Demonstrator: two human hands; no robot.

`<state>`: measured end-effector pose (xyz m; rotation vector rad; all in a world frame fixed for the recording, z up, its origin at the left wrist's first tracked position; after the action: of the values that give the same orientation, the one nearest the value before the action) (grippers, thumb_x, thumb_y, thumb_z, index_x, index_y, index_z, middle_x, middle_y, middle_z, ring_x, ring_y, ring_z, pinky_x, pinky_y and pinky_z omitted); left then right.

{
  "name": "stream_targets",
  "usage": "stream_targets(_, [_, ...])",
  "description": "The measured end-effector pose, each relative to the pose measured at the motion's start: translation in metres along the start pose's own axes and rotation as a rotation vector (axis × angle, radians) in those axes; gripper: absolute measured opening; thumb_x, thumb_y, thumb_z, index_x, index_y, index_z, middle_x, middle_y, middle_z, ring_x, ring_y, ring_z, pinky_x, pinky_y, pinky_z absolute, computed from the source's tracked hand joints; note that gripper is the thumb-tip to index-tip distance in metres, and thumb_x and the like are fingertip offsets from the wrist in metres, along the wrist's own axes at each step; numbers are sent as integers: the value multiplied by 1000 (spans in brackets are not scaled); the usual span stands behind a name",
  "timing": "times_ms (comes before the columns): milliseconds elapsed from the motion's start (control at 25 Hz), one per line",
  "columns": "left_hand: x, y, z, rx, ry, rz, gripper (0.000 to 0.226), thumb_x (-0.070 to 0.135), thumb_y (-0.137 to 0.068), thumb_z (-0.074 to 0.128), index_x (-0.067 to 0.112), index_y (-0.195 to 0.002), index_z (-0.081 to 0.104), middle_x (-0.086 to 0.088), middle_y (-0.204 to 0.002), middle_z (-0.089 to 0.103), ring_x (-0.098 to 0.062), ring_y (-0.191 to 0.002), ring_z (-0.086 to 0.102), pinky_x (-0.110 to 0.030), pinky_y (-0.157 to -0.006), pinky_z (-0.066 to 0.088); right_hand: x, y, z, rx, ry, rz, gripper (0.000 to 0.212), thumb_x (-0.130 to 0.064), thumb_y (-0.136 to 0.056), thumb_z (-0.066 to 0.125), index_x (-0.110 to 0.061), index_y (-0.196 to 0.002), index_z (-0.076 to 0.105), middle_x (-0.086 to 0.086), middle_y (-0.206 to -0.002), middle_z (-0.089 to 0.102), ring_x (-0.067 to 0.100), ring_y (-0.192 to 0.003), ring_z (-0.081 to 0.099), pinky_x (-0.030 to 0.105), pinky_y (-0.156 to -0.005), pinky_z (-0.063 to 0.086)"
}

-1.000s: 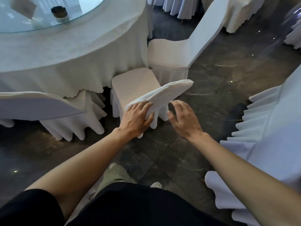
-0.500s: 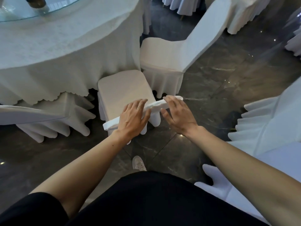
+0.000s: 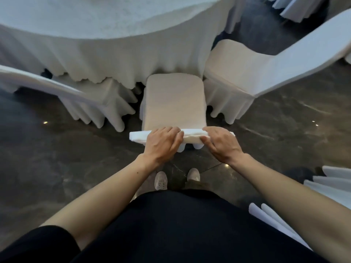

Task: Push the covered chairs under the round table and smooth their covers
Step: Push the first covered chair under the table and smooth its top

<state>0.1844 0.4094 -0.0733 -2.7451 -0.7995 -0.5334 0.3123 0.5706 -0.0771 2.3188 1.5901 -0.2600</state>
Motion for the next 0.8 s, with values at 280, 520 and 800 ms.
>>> stream_targets(280, [9, -4, 8, 58, -70, -208, 42, 37, -95, 28, 19, -81, 63, 1, -77, 68, -21, -70, 58, -32, -65, 34, 22, -18, 2, 0, -8, -243, 63, -60, -95, 26, -11, -116, 60, 7, -108, 68, 29, -91, 64, 38, -67, 48])
stream_targets(520, [13, -3, 13, 103, -29, -335, 48, 33, -93, 28, 14, -81, 70, 0, -83, 72, -21, -75, 58, -36, -72, 38, 30, -25, 7, 145, -30, -360, 63, -61, -95, 23, -14, -102, 64, 4, -89, 68, 26, -69, 63, 30, -52, 44])
stream_targets(800, [8, -9, 12, 279, -54, -296, 46, 26, -85, 32, 13, -71, 74, 0, -74, 73, -21, -64, 61, -32, -65, 41, 34, -34, 13, 317, 9, -393, 58, -61, -96, 29, -17, -85, 66, -2, -70, 64, 20, -54, 58, 27, -42, 35])
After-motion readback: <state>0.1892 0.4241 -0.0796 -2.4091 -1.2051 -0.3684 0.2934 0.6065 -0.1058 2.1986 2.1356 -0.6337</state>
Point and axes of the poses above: each hand's wrist, its own y-axis away from the middle knuckle, its own z-axis out of the palm, x = y × z, the point moved 4 cm from there along -y, towards the middle knuckle
